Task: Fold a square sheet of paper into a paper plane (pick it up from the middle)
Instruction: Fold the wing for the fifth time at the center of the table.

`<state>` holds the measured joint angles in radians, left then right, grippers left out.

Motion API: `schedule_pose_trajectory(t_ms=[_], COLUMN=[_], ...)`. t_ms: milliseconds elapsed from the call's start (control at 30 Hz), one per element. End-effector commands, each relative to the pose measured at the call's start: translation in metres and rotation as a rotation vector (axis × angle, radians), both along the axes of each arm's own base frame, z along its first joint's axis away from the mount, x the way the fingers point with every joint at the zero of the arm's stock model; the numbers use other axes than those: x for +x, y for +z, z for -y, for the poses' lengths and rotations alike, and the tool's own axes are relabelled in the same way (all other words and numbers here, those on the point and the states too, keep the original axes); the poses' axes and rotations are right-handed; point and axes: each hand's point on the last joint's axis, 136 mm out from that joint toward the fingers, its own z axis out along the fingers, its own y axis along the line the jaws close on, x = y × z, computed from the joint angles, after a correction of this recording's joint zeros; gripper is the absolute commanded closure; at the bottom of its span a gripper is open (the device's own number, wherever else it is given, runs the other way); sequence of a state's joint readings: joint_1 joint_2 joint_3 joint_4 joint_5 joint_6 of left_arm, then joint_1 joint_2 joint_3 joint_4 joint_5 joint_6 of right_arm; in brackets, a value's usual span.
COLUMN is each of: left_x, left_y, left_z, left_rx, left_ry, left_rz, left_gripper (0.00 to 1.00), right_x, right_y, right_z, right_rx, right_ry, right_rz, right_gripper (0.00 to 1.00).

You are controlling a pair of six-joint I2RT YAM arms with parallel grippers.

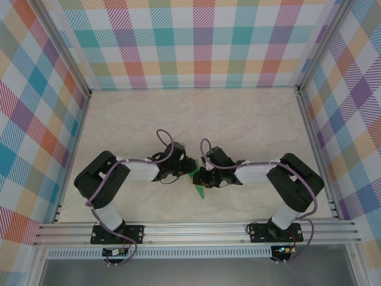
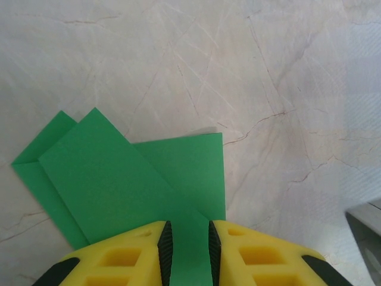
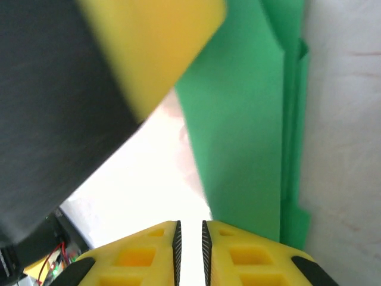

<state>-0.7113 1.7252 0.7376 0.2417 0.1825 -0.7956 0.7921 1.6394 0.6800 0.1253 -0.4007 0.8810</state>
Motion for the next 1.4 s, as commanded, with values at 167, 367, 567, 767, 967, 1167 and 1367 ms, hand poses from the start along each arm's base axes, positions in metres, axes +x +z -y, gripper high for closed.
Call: schedule_pose_trajectory(t_ms=[167, 367, 567, 767, 967, 1167, 1367], left_x=[-0.017, -0.017, -0.017, -0.017, -0.016, -0.017, -0.013], left_y=[-0.038, -0.036, -0.036, -0.036, -0.036, -0.03, -0.008], left_z=[-0.019, -0.02, -0.021, -0.02, -0.018, -0.017, -0.009], left_rx=[0.117, 0.118, 0.123, 0.118, 0.114, 0.102, 0.06], left_ry=[0.009, 0.009, 0.011, 0.009, 0.005, 0.0, -0.019], left_rz=[-0.094, -0.094, -0.093, -0.091, -0.094, -0.084, -0.05], left_gripper=[0.74, 0.74, 0.74, 0.74, 0.74, 0.73, 0.71], right_x=[-0.023, -0.035, -0.039, -0.053, -0.064, -0.068, -0.058], right_y=[-0.018, -0.038, -0.014, 0.004, -0.02, -0.032, -0.006], right_z=[0.008, 0.024, 0.028, 0.019, 0.026, 0.038, 0.046], right_rx=[-0.024, -0.087, -0.056, 0.041, -0.049, -0.088, -0.073], right_ry=[0.067, 0.062, 0.074, 0.149, 0.176, 0.156, 0.099], right_rz=[-0.065, -0.108, -0.057, -0.045, -0.076, -0.082, 0.032], right_gripper=[0.79, 0.79, 0.79, 0.74, 0.74, 0.74, 0.63])
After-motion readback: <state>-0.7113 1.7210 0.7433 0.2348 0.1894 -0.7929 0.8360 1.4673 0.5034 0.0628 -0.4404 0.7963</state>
